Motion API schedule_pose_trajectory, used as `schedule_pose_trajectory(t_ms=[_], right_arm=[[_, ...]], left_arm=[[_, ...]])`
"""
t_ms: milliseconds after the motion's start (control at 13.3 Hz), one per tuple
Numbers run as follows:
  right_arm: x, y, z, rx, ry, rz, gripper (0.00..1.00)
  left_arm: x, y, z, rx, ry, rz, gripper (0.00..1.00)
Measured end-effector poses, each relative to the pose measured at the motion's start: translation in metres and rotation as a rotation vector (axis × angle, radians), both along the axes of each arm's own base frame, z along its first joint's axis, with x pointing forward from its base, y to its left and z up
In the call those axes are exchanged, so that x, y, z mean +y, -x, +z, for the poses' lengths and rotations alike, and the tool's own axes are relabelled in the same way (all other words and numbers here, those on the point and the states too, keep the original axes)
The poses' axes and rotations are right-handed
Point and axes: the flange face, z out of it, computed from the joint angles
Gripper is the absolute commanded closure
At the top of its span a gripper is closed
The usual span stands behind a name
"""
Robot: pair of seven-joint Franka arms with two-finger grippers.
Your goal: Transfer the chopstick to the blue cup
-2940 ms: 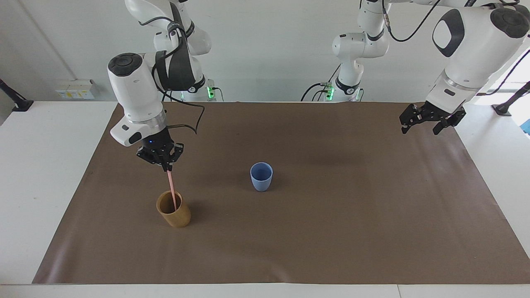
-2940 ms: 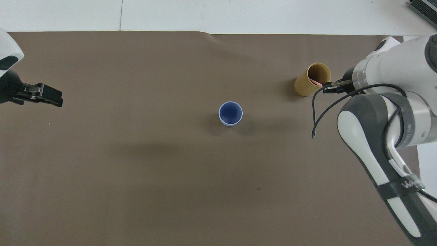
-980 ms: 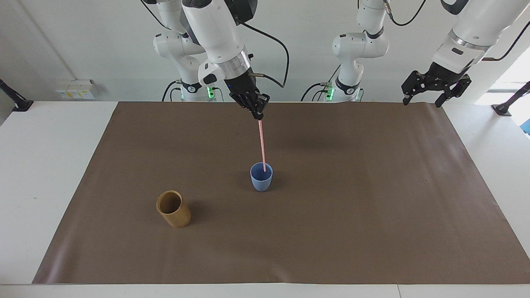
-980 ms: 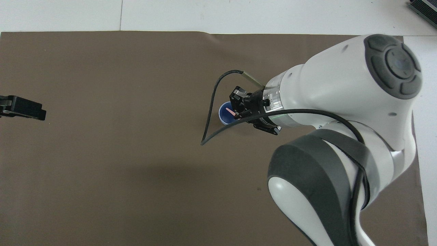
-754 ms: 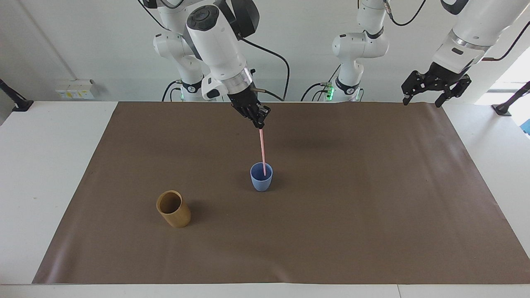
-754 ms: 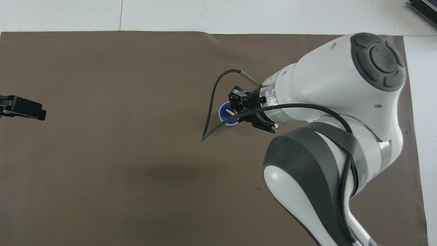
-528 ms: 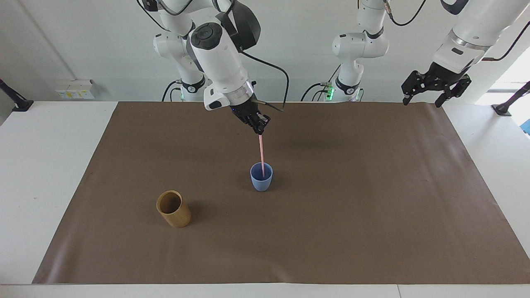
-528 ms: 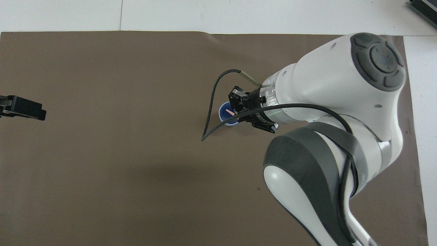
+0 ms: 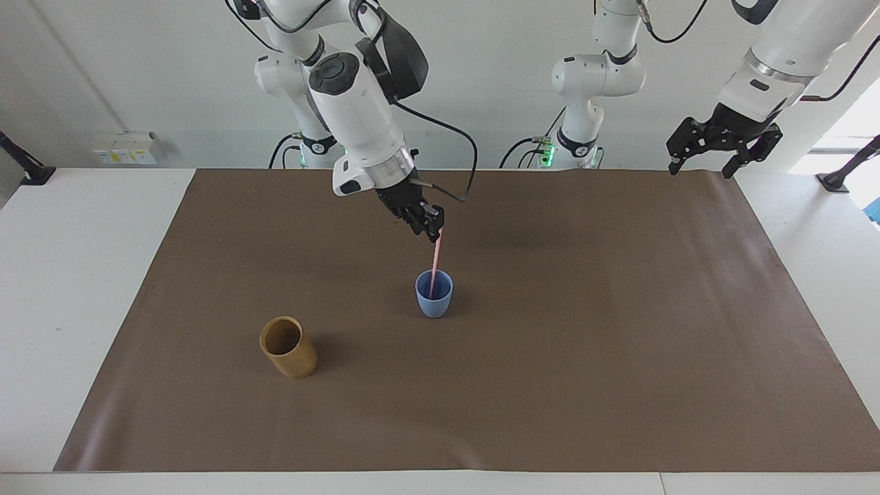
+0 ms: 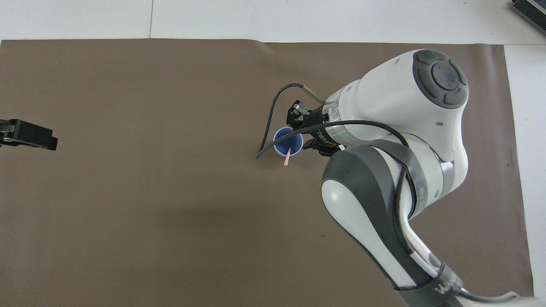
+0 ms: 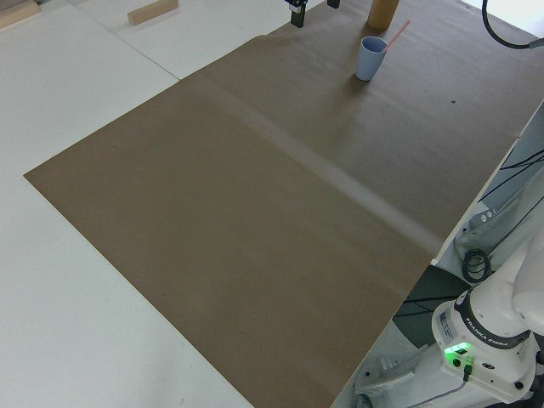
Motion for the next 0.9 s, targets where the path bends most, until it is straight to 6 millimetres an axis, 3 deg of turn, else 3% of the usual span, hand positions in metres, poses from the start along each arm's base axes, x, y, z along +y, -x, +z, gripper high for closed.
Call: schedule_pose_trajectory(t_ms=[226,603,905], right_arm=[[-0.014,-0.006,0.018,-0.079,0.031,0.051,0.00],[-0.108,-0.014,0.059,-0.210,0.255,0.278,0.00],[-0.152,0.006,0.092,-0.204,0.303,0.405,0.00]], left_arm=[[0.000,0.000,0.000,0.000,0.000,0.000,0.00],[0.000,0.000,0.000,0.000,0.000,0.000,0.00],[0.000,0.000,0.000,0.000,0.000,0.000,0.00]])
